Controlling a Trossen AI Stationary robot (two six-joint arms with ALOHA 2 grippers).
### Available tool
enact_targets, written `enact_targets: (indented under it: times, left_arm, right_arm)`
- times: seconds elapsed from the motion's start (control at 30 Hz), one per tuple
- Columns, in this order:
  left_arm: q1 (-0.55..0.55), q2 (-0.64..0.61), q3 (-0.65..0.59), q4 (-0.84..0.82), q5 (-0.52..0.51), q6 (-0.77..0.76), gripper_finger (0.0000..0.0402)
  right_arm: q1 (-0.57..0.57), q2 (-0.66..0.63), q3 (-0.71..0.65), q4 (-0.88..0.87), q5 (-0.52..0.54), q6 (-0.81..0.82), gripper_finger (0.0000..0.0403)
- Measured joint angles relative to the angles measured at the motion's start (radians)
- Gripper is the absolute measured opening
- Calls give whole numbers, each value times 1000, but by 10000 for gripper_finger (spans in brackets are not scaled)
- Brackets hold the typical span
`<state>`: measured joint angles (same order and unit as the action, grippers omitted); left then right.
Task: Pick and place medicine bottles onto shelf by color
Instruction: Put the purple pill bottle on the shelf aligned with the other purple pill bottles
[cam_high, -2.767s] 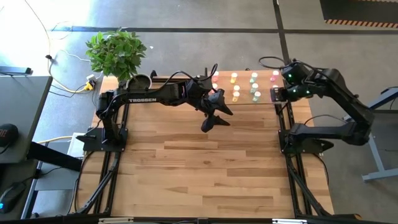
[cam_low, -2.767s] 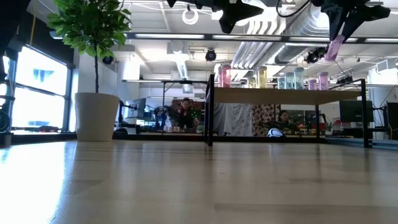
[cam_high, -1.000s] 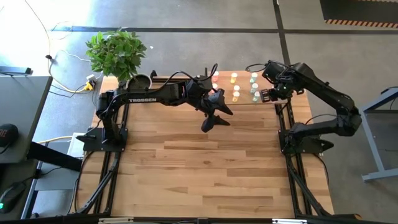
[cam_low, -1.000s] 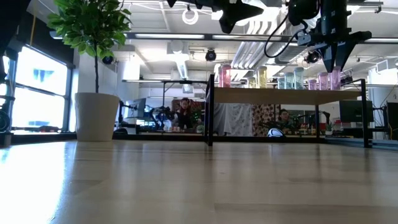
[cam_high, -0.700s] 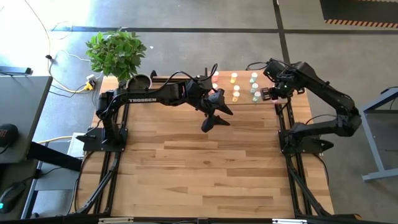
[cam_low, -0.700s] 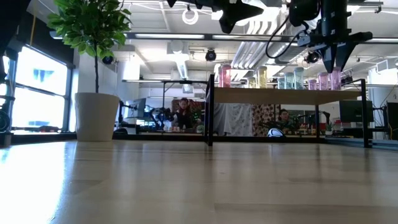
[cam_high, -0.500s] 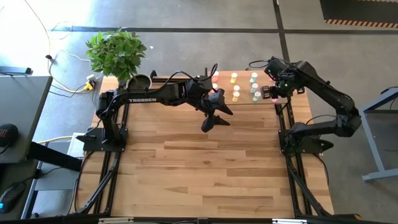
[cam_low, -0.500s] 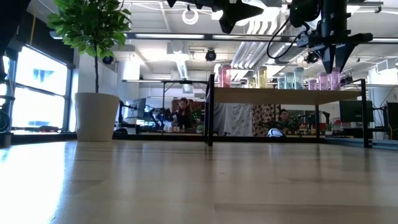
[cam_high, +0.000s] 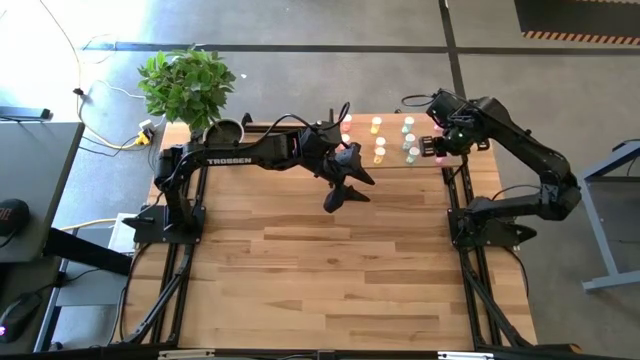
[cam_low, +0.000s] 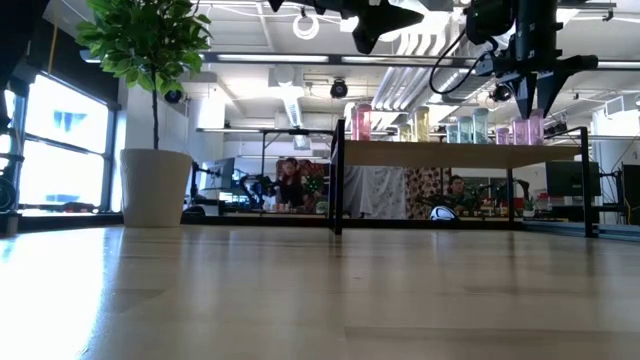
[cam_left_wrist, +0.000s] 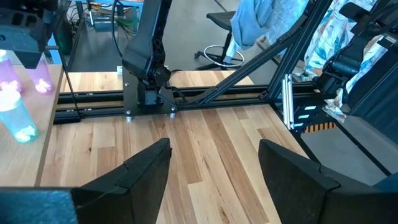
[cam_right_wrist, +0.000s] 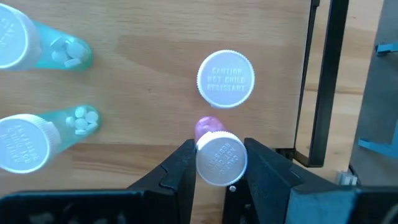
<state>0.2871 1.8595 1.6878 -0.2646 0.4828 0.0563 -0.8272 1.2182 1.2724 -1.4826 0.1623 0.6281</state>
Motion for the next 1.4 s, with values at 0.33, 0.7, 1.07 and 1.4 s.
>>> enact_targets:
  times: [0.33, 0.7, 1.07, 1.4]
  left_arm:
    - [0, 0, 0, 0, 0, 0, 236]
    - [0, 0, 0, 0, 0, 0, 236]
    - [0, 0, 0, 0, 0, 15, 236]
    - [0, 0, 0, 0, 0, 26, 236]
  right_arm:
    - [0, 0, 0, 31, 37, -10, 115]
    - [0, 0, 0, 10, 19, -17, 115]
    - [0, 0, 0, 6, 11, -26, 115]
    - [0, 0, 0, 14, 2, -1, 115]
